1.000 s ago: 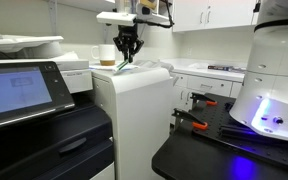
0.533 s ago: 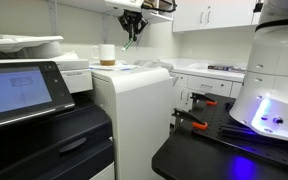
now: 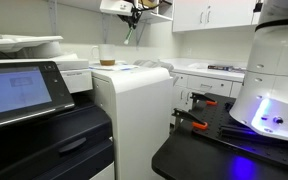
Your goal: Put the marker in the cup
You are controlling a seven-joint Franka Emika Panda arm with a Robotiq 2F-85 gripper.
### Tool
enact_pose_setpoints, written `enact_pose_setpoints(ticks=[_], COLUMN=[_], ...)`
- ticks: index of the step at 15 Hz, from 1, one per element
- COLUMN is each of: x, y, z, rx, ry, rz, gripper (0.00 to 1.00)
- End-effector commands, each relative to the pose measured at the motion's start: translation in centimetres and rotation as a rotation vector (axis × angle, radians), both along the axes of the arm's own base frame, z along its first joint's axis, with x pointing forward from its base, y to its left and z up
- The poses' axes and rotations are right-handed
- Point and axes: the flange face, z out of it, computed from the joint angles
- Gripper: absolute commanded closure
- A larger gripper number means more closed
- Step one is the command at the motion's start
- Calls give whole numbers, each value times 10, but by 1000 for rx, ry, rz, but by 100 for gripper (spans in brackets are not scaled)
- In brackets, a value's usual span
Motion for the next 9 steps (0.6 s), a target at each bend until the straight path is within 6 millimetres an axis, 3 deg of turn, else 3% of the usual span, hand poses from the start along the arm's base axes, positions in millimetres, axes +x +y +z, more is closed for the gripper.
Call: enact_pose_setpoints(ticks=[1,5,9], x=[34,64,98], y=[24,53,62], z=[-5,-14,-21], rx=[-143,-228,-288], ry=[-73,-123,-129], rz=[-99,-122,-127], gripper=[95,95,95])
